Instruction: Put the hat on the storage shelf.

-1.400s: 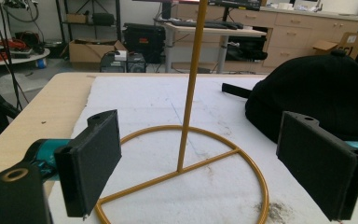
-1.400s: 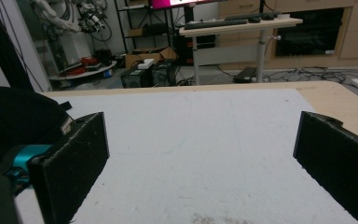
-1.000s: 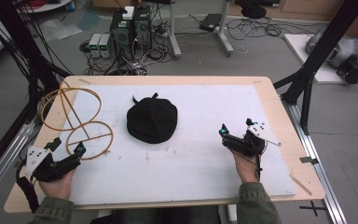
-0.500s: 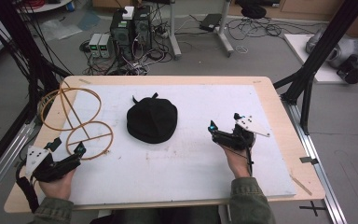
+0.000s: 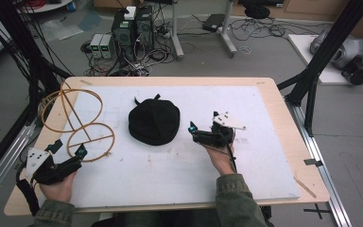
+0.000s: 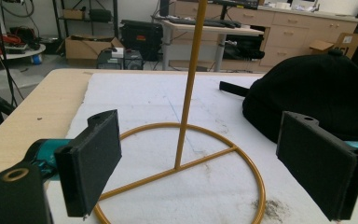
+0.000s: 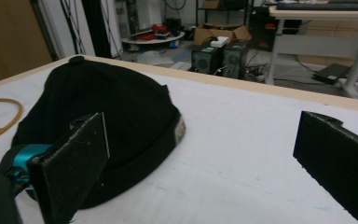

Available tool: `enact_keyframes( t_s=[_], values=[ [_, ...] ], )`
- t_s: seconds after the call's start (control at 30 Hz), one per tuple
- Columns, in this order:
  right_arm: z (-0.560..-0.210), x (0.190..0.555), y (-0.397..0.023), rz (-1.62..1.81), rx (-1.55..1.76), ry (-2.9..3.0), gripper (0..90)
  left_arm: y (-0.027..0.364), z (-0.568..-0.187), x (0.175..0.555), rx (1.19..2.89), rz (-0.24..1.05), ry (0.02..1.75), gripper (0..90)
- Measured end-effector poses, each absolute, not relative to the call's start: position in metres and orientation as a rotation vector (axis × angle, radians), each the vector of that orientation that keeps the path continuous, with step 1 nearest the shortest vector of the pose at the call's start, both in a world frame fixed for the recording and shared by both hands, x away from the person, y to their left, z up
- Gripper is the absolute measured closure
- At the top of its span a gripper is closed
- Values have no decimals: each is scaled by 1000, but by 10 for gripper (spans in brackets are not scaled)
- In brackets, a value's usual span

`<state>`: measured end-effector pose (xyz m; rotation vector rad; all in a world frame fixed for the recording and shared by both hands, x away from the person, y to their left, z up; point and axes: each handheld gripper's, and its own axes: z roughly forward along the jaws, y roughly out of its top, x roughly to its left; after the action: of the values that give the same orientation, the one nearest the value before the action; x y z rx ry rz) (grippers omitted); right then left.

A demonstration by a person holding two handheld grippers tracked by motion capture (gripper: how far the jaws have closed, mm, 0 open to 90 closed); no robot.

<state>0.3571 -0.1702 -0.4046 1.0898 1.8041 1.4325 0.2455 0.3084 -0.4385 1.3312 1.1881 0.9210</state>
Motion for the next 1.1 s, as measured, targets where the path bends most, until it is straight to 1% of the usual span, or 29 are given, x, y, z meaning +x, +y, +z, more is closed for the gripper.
enact_keyframes(
  t_s=[0.1, 0.47, 0.67, 0.73, 1.1],
  values=[
    [-405, 360, -156, 1435, 1074, 1832, 23, 309, -439, 245, 1332, 919, 1187, 143],
    [-406, 366, -137, 1443, 1075, 1891, 24, 308, -439, 246, 1331, 912, 1187, 143],
    [-405, 368, -119, 1446, 1074, 1914, 24, 308, -439, 247, 1336, 899, 1186, 143],
    [-407, 369, -108, 1453, 1068, 1934, 24, 308, -439, 247, 1334, 897, 1186, 143],
    [-415, 370, -80, 1401, 1033, 2019, 24, 309, -439, 246, 1331, 888, 1189, 143]
  ],
)
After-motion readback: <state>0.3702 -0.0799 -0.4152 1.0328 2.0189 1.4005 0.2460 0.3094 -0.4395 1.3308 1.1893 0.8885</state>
